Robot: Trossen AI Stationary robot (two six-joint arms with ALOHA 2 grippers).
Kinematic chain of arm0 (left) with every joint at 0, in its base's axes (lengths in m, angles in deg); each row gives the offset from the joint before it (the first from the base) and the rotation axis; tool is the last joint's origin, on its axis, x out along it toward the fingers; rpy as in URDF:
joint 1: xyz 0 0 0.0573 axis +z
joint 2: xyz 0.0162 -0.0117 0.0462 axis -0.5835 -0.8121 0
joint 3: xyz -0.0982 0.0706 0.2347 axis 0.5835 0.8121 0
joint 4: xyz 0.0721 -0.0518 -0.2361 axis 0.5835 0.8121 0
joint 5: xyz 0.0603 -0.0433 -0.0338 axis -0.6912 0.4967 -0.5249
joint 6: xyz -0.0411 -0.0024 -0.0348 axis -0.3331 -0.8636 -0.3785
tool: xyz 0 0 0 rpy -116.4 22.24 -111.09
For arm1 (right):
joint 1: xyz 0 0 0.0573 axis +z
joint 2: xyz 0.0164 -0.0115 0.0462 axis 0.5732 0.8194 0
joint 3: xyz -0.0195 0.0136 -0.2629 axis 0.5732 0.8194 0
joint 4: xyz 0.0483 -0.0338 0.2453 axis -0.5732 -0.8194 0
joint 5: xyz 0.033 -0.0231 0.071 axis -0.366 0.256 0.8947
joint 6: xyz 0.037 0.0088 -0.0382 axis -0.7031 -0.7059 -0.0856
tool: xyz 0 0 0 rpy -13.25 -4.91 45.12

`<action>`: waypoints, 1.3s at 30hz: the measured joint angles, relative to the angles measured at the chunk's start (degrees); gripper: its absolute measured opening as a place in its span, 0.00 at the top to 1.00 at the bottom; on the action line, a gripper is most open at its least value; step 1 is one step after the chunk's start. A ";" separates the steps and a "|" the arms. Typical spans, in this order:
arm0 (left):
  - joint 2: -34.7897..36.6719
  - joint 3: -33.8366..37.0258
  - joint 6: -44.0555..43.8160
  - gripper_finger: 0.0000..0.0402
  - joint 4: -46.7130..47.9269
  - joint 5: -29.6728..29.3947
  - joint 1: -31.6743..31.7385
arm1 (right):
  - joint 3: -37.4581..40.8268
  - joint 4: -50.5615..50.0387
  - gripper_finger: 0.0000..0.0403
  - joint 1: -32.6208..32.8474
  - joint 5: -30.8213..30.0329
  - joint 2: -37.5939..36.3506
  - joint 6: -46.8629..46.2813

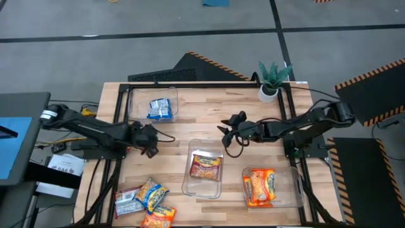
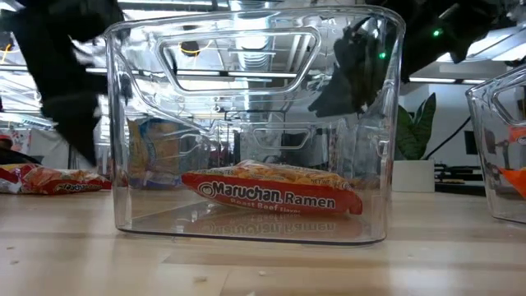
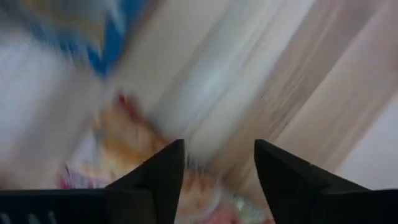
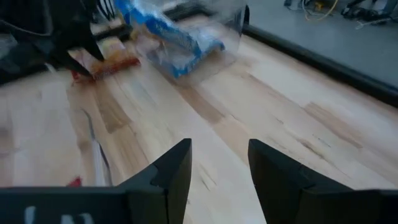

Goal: Sort Maruchan noodles
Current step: Put the top red noodle pack into the middle transparent bin

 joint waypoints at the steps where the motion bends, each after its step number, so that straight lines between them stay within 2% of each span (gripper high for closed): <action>1: -2.00 -0.18 -1.28 0.52 1.12 1.35 0.58 | 0.10 -0.45 0.55 -0.27 0.31 0.32 -0.02; 8: -9.49 -3.41 -5.49 0.52 9.13 1.52 1.99 | 0.11 -0.41 0.55 -0.91 0.70 1.47 -0.42; 13: -9.61 -7.67 -7.06 0.54 14.07 -0.98 1.51 | 0.11 -0.49 0.55 -0.91 0.83 1.43 -0.42; 16: -9.10 -9.38 -8.00 0.55 15.67 -3.78 -0.46 | 0.11 -0.85 0.55 -0.91 0.82 1.43 -0.44; 18: -9.21 -9.35 -9.55 0.56 16.77 -3.61 -2.15 | 0.11 -1.00 0.55 -0.91 0.83 1.43 -0.46; 27: -9.21 -3.74 -16.18 0.56 17.07 -2.66 -5.95 | 0.11 -0.88 0.55 -0.89 1.64 1.43 -1.18; 32: -9.03 0.97 -13.11 0.56 11.32 -1.91 -3.39 | 0.11 -0.82 0.55 -0.87 2.39 1.43 -1.95; 39: -9.05 1.07 -9.86 0.58 10.43 -0.65 -0.58 | 0.11 -0.75 0.55 -0.87 2.44 1.43 -1.97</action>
